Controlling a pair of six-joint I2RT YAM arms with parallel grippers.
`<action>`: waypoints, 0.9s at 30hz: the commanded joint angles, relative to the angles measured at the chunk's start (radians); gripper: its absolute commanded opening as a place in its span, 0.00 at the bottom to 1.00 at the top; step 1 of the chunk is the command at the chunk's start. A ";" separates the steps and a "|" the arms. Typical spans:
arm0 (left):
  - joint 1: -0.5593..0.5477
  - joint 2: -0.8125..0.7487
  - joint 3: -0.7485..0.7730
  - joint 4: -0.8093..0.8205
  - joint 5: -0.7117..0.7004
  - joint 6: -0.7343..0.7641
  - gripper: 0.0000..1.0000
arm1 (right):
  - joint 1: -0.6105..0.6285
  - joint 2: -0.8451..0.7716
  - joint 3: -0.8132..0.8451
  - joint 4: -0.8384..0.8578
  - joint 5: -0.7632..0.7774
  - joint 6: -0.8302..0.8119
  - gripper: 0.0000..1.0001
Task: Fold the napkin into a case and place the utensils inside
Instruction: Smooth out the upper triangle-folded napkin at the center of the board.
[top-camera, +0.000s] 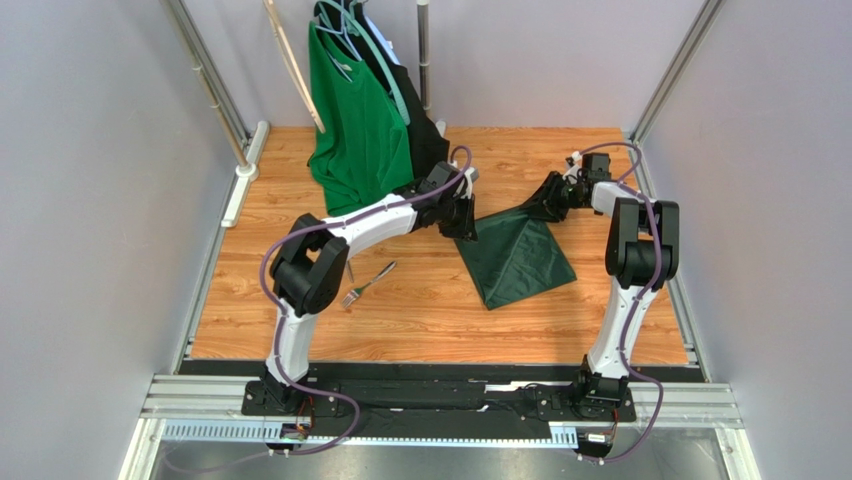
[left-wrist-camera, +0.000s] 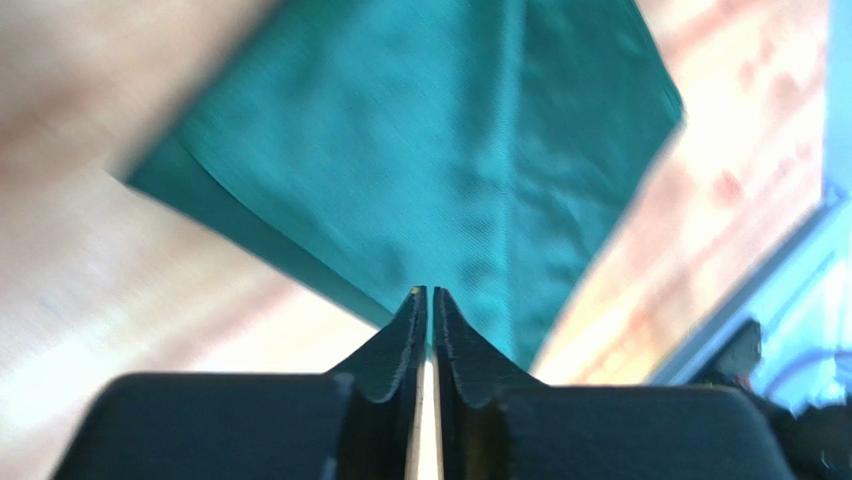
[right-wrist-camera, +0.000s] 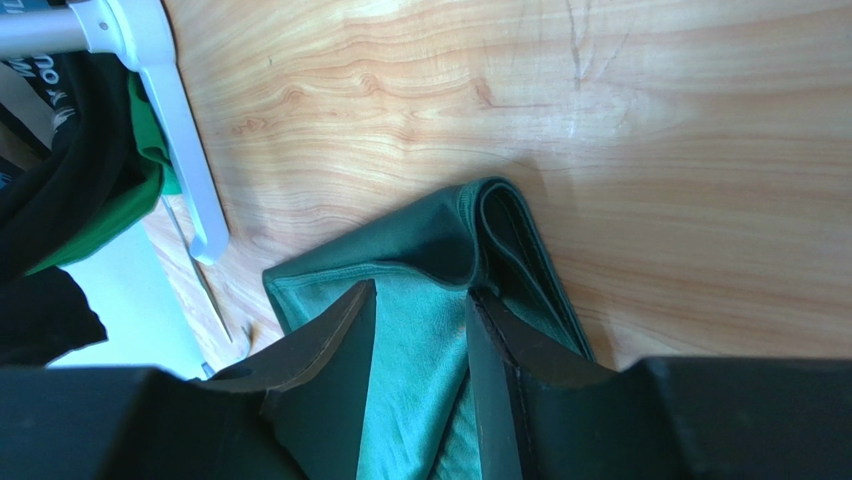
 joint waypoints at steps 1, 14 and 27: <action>-0.072 -0.163 -0.158 0.037 -0.009 -0.009 0.09 | 0.014 -0.128 -0.091 -0.011 0.054 0.004 0.42; -0.210 -0.214 -0.345 0.055 -0.060 -0.128 0.00 | 0.227 -0.533 -0.555 -0.009 0.377 0.133 0.04; -0.221 -0.164 -0.347 0.129 -0.040 -0.178 0.00 | 0.313 -0.615 -0.766 0.131 0.364 0.222 0.00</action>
